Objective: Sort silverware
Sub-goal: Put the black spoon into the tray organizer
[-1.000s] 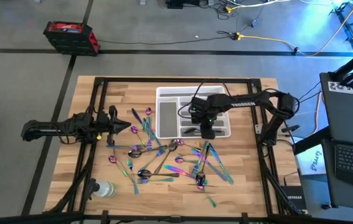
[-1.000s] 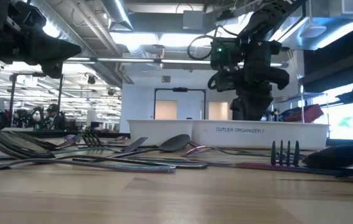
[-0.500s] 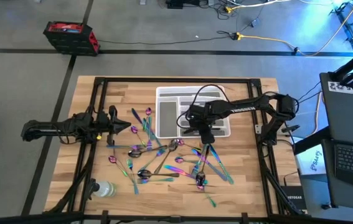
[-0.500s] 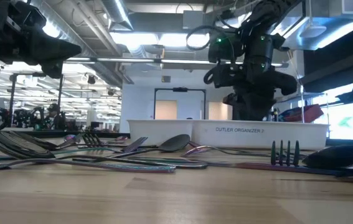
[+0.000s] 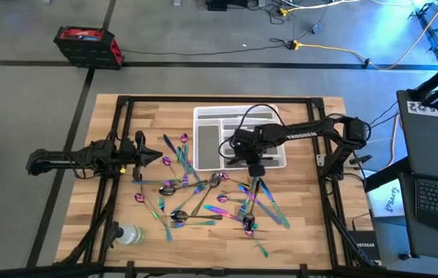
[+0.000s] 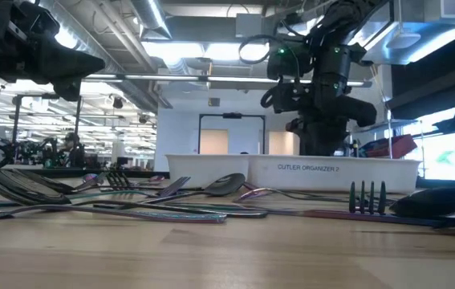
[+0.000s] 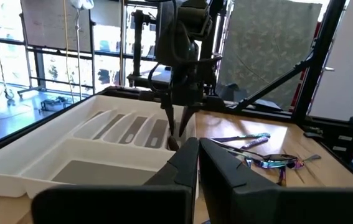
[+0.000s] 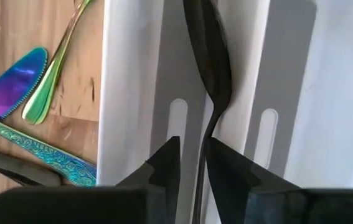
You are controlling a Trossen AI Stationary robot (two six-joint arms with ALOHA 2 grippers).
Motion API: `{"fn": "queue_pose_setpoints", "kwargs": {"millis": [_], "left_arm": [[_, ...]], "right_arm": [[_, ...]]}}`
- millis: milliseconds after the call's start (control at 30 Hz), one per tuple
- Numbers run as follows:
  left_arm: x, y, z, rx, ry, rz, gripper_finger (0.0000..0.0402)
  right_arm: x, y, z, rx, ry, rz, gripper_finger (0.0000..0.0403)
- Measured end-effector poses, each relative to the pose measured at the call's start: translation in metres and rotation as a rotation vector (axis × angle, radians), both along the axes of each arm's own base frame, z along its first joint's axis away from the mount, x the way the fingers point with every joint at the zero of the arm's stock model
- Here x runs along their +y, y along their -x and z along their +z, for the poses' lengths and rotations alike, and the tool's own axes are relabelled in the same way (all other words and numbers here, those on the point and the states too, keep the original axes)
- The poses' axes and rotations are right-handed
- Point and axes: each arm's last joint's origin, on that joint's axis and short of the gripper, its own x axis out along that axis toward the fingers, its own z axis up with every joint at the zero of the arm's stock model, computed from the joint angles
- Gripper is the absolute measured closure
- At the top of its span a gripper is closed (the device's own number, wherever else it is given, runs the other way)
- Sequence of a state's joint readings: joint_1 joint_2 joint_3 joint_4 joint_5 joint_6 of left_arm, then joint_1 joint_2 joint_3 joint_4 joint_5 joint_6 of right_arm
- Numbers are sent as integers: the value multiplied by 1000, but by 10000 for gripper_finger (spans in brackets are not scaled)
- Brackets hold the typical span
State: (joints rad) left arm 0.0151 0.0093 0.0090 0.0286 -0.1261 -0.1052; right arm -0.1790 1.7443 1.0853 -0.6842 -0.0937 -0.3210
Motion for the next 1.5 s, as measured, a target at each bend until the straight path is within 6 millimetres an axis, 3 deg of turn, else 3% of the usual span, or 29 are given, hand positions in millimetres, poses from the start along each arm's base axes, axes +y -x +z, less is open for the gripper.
{"fn": "queue_pose_setpoints", "kwargs": {"millis": [233,367,567,733,1300,1500], "left_arm": [[0,0,0,0,0,0,402],[0,0,0,0,0,0,402],[0,0,0,0,0,0,402],[0,0,0,0,0,0,402],[0,0,0,0,0,0,402],[0,0,0,0,0,0,402]], "right_arm": [[-2,-18,29,-104,22,11,347],[2,-22,34,-148,-15,131,347],[13,-30,27,-168,57,280,347],[10,-39,18,-194,109,271,347],[9,-43,-1,-136,110,292,348],[9,-44,-6,-123,109,294,392]]}}
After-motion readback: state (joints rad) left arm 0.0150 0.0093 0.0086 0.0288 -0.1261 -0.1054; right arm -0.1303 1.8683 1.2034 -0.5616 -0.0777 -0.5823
